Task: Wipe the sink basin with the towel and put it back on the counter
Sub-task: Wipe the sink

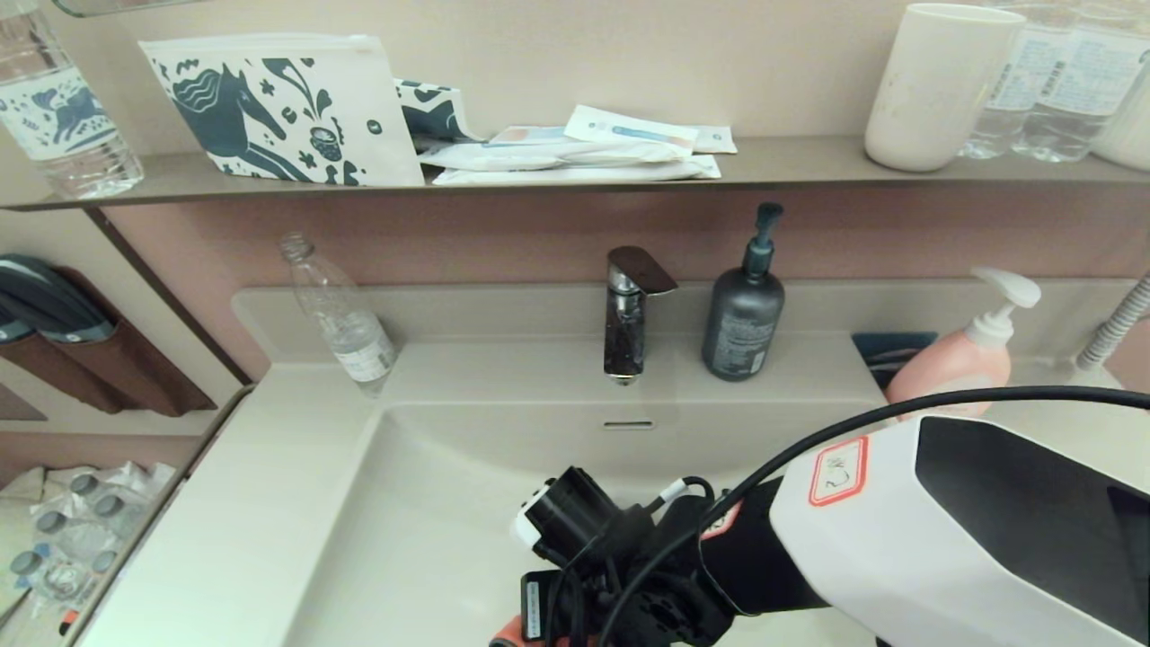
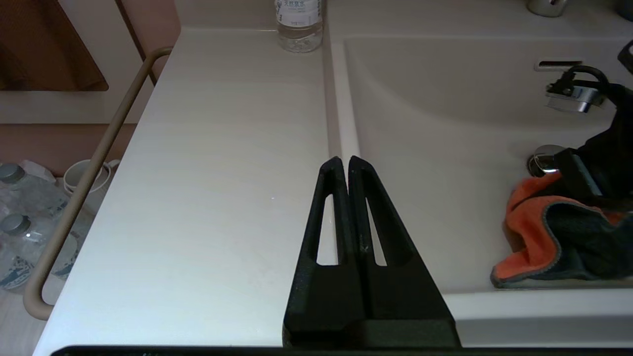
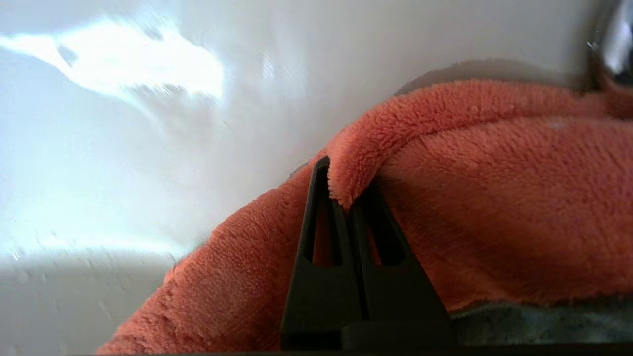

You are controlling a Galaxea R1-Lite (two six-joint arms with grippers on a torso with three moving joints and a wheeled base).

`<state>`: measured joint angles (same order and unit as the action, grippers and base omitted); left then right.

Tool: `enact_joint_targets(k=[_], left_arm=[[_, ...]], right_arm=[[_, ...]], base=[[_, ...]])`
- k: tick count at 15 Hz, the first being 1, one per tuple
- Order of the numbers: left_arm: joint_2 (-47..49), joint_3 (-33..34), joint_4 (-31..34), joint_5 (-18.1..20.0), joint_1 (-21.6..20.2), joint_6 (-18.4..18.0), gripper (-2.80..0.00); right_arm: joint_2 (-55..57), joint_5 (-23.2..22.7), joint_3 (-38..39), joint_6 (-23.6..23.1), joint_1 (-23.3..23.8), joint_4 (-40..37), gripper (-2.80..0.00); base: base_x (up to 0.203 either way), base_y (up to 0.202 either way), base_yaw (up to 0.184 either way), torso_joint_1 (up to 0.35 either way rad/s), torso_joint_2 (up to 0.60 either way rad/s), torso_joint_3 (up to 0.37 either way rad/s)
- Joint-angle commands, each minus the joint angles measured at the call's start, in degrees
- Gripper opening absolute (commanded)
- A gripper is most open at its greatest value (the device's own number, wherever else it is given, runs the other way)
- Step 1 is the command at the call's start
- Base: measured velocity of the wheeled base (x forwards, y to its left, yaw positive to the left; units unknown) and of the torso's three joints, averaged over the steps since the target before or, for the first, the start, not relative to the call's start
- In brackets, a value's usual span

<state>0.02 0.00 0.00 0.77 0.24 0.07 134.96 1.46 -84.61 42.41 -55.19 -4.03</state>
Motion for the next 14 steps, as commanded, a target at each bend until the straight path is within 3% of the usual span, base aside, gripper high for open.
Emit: enact_joint_targets(k=[1, 7, 11, 14], left_arm=[[0.03, 0.0, -0.04, 0.02, 0.02, 0.02, -2.8], [-0.01, 0.0, -0.01, 0.02, 0.0, 0.02, -2.8], [0.06, 0.0, 0.0, 0.02, 0.02, 0.02, -2.8], [0.01, 0.0, 0.0, 0.02, 0.0, 0.02, -2.8]], right_arm=[[3.97, 3.59, -5.09, 0.1, -0.24, 0.1, -2.8], [6.25, 9.04, -13.24, -2.19, -0.11, 0.07, -2.8], [8.64, 16.23, -16.34, -7.92, 0.46, 0.29, -2.8], [8.92, 18.93, -16.73, -10.87, 1.63, 2.14, -2.8]], base=[[0.0, 0.0, 0.0, 0.0, 0.0, 0.0], [0.0, 0.0, 0.0, 0.0, 0.0, 0.0], [0.0, 0.0, 0.0, 0.0, 0.0, 0.0], [0.0, 0.0, 0.0, 0.0, 0.0, 0.0]])
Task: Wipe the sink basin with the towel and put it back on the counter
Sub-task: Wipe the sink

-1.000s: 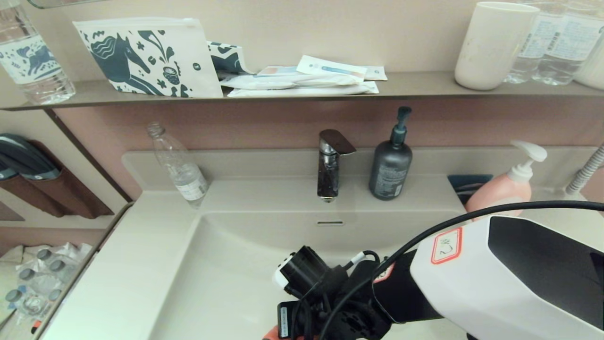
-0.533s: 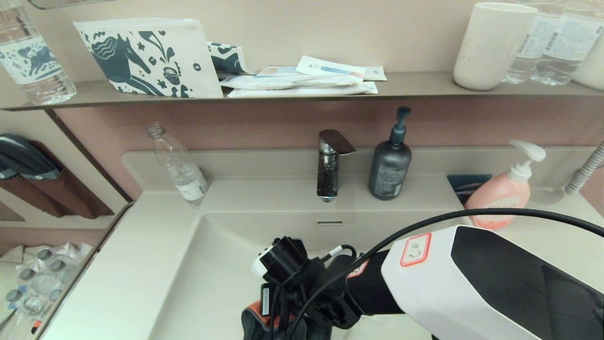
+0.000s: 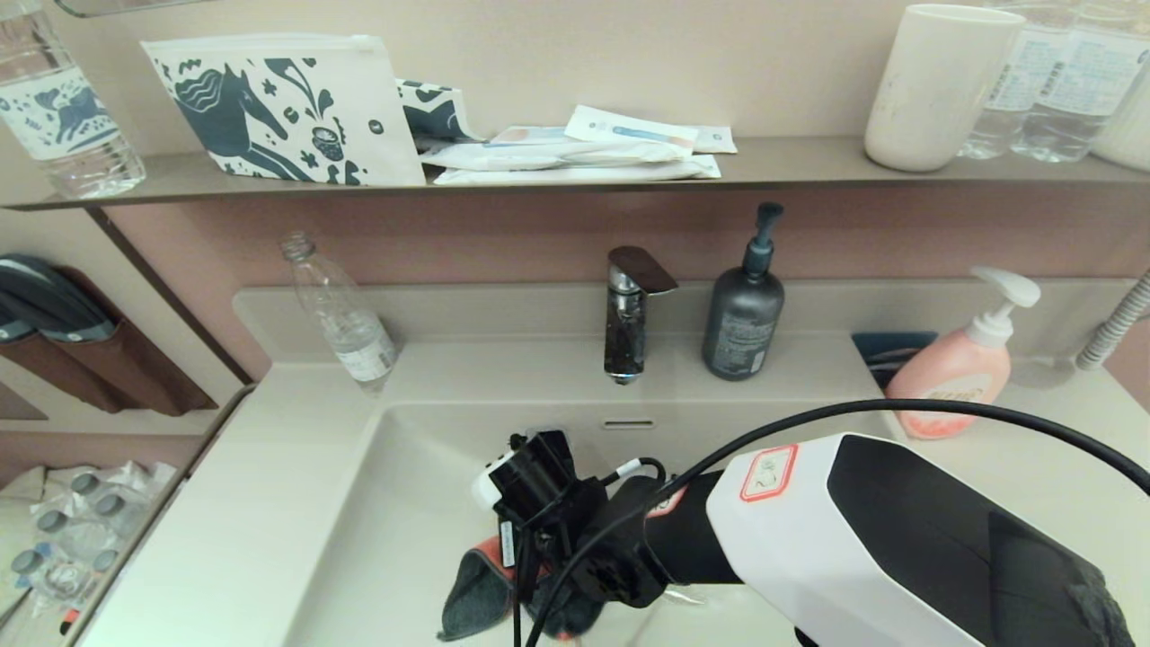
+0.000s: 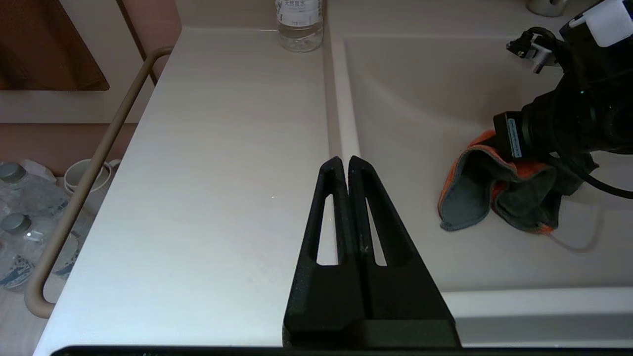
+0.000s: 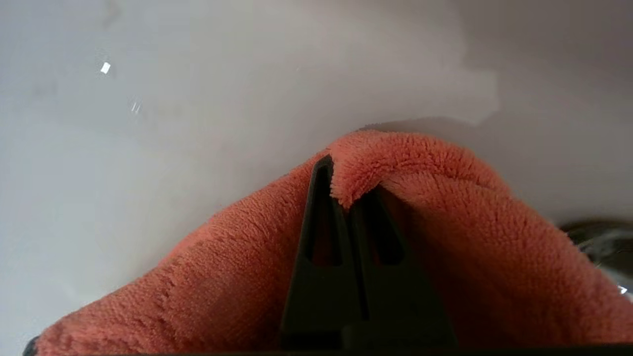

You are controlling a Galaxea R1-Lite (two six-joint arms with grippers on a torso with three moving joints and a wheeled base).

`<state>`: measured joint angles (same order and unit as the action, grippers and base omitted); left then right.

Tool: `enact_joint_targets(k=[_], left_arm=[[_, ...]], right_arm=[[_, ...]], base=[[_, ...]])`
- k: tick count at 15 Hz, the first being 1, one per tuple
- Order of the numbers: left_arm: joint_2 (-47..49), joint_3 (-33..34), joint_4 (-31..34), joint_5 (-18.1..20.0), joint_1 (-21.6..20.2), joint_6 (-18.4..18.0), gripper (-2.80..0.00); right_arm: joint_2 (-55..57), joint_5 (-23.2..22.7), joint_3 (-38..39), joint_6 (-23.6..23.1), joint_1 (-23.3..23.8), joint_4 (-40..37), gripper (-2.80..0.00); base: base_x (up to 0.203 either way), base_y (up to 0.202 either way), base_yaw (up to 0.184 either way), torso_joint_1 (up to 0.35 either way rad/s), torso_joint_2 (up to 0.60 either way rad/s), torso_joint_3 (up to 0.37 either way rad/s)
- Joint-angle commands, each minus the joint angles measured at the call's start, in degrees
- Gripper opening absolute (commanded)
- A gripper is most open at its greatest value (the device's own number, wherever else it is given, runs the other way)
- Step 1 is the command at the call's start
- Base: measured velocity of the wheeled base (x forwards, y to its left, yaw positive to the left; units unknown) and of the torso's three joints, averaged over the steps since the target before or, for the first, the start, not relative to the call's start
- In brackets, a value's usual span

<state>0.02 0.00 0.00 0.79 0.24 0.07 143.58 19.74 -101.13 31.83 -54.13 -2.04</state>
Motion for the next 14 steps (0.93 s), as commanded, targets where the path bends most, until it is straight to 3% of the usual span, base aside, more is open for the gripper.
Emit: enact_joint_targets(k=[1, 7, 14], left_arm=[[0.05, 0.0, -0.02, 0.0, -0.05, 0.01, -2.8], [0.06, 0.0, 0.0, 0.0, 0.02, 0.01, -2.8], [0.01, 0.0, 0.0, 0.0, -0.02, 0.01, -2.8]], right_arm=[[0.37, 1.68, -0.13, -1.17, 1.03, 0.19, -2.8], [0.06, 6.92, 0.56, -5.04, 3.21, -0.17, -2.8], [-3.46, 13.81, 8.67, -7.12, 4.85, -0.19, -2.8]], base=[[0.0, 0.0, 0.0, 0.0, 0.0, 0.0], [0.0, 0.0, 0.0, 0.0, 0.0, 0.0], [0.0, 0.0, 0.0, 0.0, 0.0, 0.0]])
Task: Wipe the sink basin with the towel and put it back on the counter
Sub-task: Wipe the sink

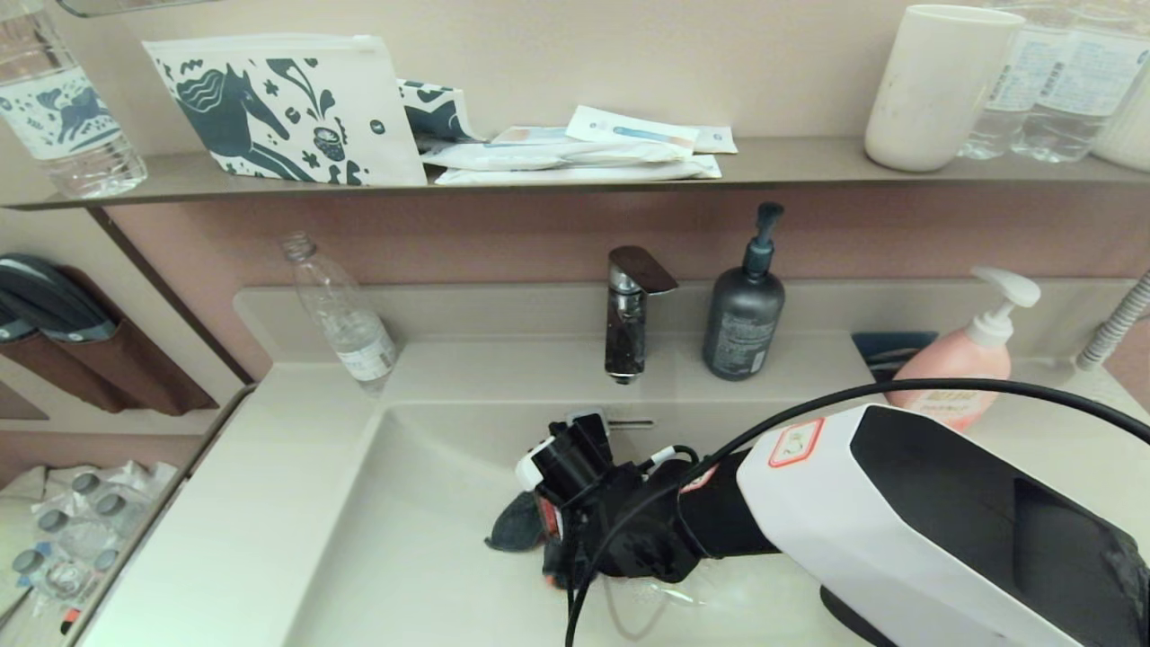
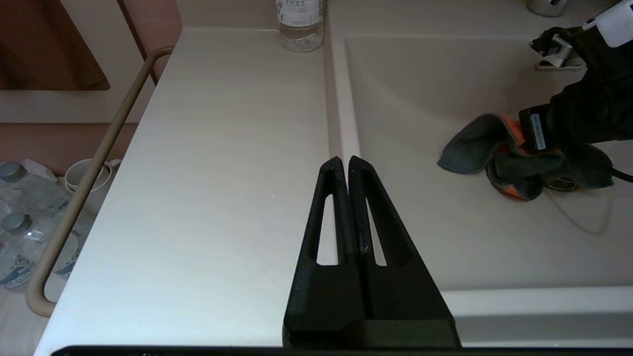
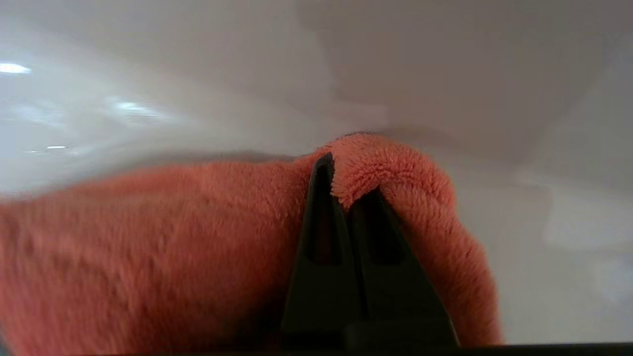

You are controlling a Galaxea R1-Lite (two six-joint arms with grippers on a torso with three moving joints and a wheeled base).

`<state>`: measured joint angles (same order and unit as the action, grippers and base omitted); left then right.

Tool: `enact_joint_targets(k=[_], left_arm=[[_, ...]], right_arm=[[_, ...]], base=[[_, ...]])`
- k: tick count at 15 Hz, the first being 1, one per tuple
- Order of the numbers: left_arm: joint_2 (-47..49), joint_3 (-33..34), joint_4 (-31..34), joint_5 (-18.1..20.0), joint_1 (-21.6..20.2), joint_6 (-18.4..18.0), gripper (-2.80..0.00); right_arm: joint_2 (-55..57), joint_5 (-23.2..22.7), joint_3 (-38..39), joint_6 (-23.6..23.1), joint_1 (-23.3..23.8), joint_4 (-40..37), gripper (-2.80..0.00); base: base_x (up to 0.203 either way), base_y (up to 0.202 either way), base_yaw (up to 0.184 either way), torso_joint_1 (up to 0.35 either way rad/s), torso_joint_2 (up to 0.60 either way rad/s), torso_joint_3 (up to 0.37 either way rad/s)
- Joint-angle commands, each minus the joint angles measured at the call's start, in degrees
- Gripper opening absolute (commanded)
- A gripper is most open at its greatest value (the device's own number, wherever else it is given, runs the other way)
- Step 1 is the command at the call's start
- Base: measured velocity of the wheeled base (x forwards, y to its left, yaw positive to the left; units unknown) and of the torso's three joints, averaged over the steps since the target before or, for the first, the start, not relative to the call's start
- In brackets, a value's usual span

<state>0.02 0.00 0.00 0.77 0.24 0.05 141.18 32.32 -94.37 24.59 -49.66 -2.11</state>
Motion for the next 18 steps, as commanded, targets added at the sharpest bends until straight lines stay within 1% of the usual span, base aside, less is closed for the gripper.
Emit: enact_joint_targets(k=[1, 7, 10, 14, 18], left_arm=[[0.06, 0.0, 0.0, 0.01, 0.02, 0.04, -2.8], [0.06, 0.0, 0.0, 0.01, 0.02, 0.04, -2.8], [0.06, 0.0, 0.0, 0.02, -0.07, 0.04, -2.8], [-0.02, 0.0, 0.0, 0.02, 0.0, 0.04, -2.8], [0.06, 0.0, 0.0, -0.01, 0.02, 0.04, -2.8]], right_arm=[[-1.95, 1.52, 2.86, 0.11, 0.67, -0.1, -2.8], [-8.34, 2.3, 11.65, 0.16, 4.15, -0.05, -2.8], [-9.79, 4.31, 18.27, 0.64, 5.28, 0.41, -2.8], [-14.59, 4.66, 26.64, 1.02, 6.12, 2.36, -2.8], [-18.67, 4.62, 34.9, 0.81, 7.01, 0.16, -2.8]], base=[[0.0, 0.0, 0.0, 0.0, 0.0, 0.0], [0.0, 0.0, 0.0, 0.0, 0.0, 0.0], [0.0, 0.0, 0.0, 0.0, 0.0, 0.0], [0.0, 0.0, 0.0, 0.0, 0.0, 0.0], [0.0, 0.0, 0.0, 0.0, 0.0, 0.0]])
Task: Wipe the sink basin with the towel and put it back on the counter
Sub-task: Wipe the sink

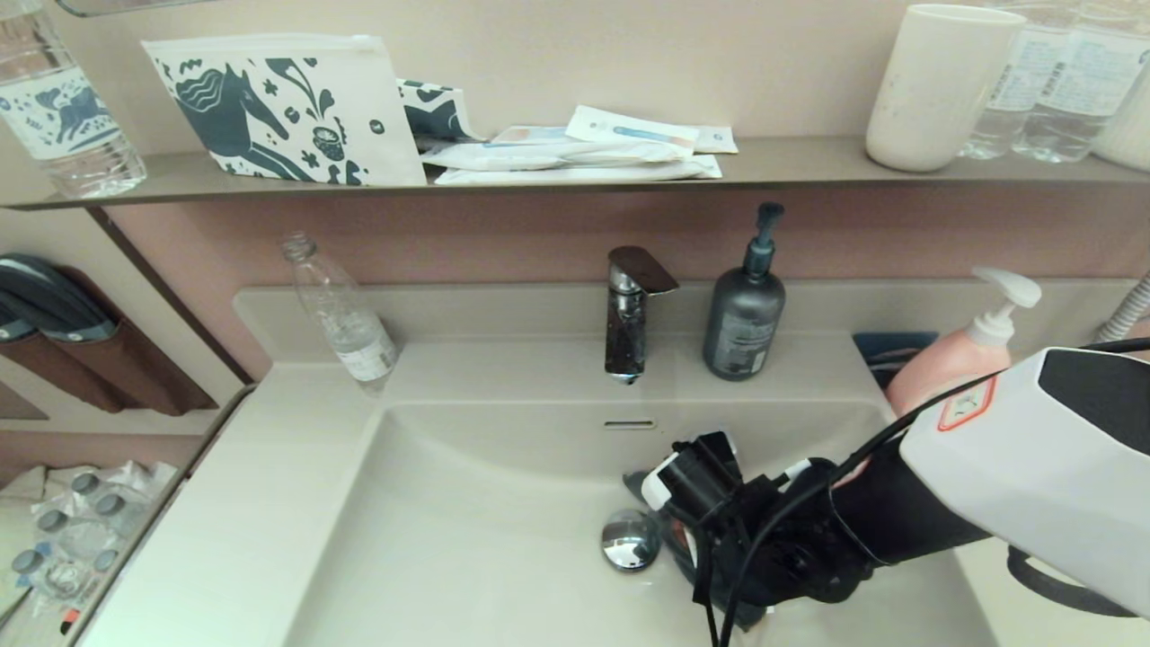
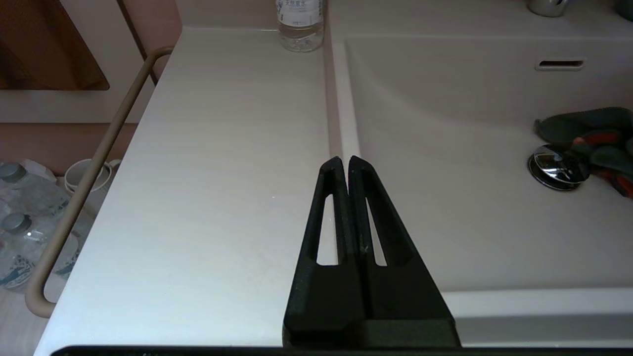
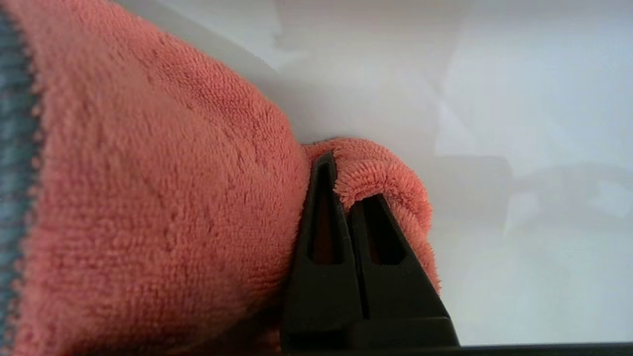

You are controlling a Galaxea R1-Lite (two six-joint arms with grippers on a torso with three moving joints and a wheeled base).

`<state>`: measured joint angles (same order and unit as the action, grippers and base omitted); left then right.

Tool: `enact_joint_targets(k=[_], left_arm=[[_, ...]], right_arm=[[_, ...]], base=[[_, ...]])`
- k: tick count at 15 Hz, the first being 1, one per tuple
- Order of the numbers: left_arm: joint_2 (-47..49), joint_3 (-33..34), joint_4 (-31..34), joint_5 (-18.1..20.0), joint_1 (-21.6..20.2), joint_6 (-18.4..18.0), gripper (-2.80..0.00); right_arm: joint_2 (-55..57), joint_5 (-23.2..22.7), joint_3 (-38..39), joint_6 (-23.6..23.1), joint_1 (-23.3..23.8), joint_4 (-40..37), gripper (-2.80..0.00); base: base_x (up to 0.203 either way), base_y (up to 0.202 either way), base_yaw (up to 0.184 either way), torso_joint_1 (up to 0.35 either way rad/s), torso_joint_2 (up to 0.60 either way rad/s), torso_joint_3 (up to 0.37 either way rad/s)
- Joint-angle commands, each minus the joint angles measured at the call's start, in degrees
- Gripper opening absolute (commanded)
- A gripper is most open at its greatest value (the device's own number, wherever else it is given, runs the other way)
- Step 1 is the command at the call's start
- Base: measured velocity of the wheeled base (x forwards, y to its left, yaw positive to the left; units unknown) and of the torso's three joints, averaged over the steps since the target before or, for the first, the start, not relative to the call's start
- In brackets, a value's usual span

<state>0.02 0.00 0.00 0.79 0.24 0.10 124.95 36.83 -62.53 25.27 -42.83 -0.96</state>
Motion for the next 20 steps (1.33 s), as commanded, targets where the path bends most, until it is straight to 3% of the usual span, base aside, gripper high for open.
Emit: enact_joint_targets(k=[1, 9, 15, 20], left_arm=[[0.03, 0.0, 0.0, 0.0, 0.02, -0.01, -2.8], [0.06, 0.0, 0.0, 0.0, 0.02, -0.01, -2.8], [0.06, 0.0, 0.0, -0.03, -0.01, -0.01, -2.8], [0.06, 0.0, -0.02, 0.0, 0.02, -0.01, -2.8]], right_arm=[[-3.16, 0.09, 4.94, 0.17, 0.17, -2.72, -2.8], [-10.78, -1.43, 13.25, 0.68, -3.26, -15.11, -2.8], [-25.3, -1.9, 13.57, 1.55, -4.03, -23.27, -2.8], [-39.99, -1.43, 13.03, 2.57, -2.87, -34.69, -2.8]], base=[[0.0, 0.0, 0.0, 0.0, 0.0, 0.0], [0.0, 0.0, 0.0, 0.0, 0.0, 0.0], [0.0, 0.0, 0.0, 0.0, 0.0, 0.0], [0.0, 0.0, 0.0, 0.0, 0.0, 0.0]])
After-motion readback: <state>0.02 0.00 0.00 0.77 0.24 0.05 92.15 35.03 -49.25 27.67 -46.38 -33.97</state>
